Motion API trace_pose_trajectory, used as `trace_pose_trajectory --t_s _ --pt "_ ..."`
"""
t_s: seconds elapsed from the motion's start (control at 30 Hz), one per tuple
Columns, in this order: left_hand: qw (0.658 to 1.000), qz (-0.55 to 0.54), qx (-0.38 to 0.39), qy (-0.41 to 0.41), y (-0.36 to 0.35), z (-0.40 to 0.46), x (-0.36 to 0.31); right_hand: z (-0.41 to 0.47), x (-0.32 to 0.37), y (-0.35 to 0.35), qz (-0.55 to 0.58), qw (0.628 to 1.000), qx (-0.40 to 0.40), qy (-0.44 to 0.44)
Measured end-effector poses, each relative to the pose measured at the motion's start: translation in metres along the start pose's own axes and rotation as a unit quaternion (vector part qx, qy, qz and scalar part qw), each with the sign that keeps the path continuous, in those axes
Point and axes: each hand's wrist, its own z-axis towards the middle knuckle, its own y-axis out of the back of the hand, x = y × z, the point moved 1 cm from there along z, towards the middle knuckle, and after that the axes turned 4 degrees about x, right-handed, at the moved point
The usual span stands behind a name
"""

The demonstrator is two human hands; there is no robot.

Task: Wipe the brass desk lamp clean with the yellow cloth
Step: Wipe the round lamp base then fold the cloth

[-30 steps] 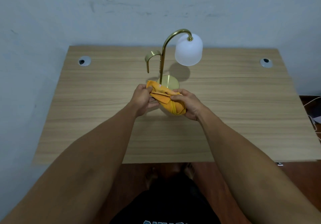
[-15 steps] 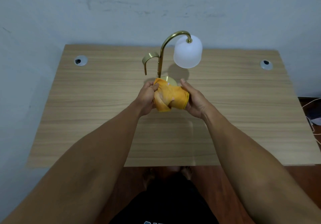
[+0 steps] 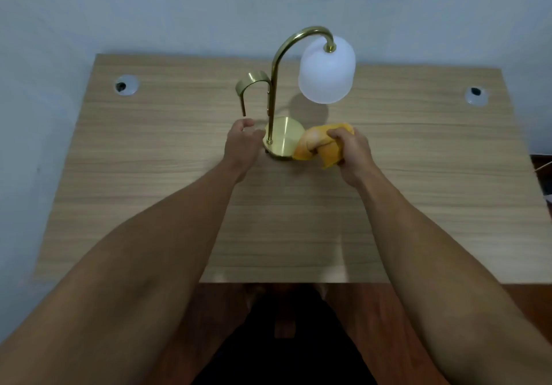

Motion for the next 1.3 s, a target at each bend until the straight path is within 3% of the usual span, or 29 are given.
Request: trace_pose_trajectory --t_s 0.1,0.2,0.33,0.43,0.7,0.77,0.93,1.03,1.1,1.23,1.3 --pt "0.994 0.075 0.036 -0.07 -0.003 0.006 -0.007 0.02 0.007 -0.012 -0.131 0.987 -0.044 0.087" --pt "0.982 0.111 0.056 -0.141 -0.01 0.01 -0.011 0.027 -0.009 -0.036 -0.298 0.946 -0.008 0.125" --pt "0.968 0.18 0.034 -0.174 -0.009 0.014 -0.011 0.002 -0.044 -0.064 -0.517 0.804 0.044 0.29" --pt "0.966 0.193 0.05 -0.167 -0.005 0.018 -0.011 -0.003 -0.074 -0.072 -0.561 0.731 0.058 0.384" --pt "0.952 0.247 0.06 -0.168 -0.003 0.018 -0.018 -0.002 -0.089 -0.082 -0.689 0.584 0.102 0.417" --pt "0.944 0.269 0.059 -0.182 -0.002 0.017 -0.021 0.003 -0.092 -0.077 -0.687 0.567 0.116 0.439" --pt "0.933 0.285 0.085 -0.201 -0.002 0.018 -0.025 0.002 -0.087 -0.049 -0.641 0.584 0.117 0.485" --pt "0.937 0.281 0.089 -0.188 -0.001 0.019 -0.026 0.009 -0.078 -0.027 -0.624 0.589 0.06 0.509" --pt "0.935 0.284 0.099 -0.188 -0.001 0.02 -0.027 0.013 -0.073 -0.011 -0.604 0.645 0.017 0.468" --pt "0.928 0.297 0.106 -0.197 -0.001 0.018 -0.026 0.01 -0.05 0.006 -0.465 0.832 -0.115 0.282" --pt "0.928 0.298 0.09 -0.203 -0.004 0.017 -0.022 0.006 -0.035 -0.001 -0.378 0.884 -0.137 0.238"
